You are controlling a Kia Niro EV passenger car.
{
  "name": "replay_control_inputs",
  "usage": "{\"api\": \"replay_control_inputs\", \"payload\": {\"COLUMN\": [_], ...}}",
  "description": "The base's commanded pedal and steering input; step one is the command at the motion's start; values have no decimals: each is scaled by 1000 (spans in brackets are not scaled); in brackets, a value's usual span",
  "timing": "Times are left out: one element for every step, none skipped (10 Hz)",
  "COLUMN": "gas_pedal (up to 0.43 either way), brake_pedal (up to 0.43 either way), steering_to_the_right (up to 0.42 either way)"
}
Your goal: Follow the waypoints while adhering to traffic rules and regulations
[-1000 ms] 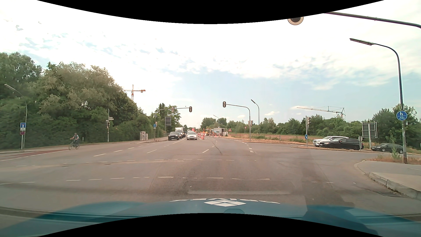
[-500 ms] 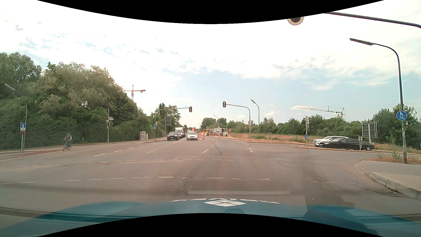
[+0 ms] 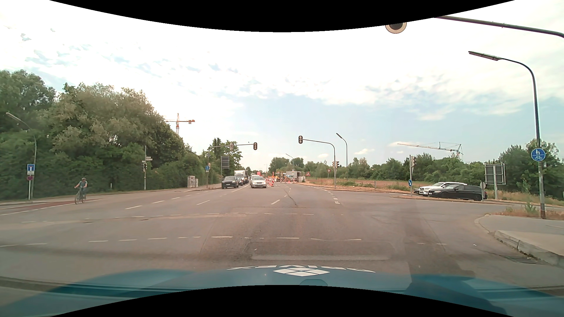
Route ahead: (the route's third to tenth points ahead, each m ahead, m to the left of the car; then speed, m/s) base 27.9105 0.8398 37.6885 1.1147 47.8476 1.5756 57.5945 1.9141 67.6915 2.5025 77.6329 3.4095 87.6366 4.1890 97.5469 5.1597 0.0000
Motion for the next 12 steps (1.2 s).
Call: {"api": "replay_control_inputs", "payload": {"gas_pedal": [0,0,0,0,0,0,0,0,0,0,0,0], "brake_pedal": [256,262,256,256,262,262,262,262,262,262,262,262], "steering_to_the_right": [14,14,14,14,14,14,14,14,14,14,14,14]}}
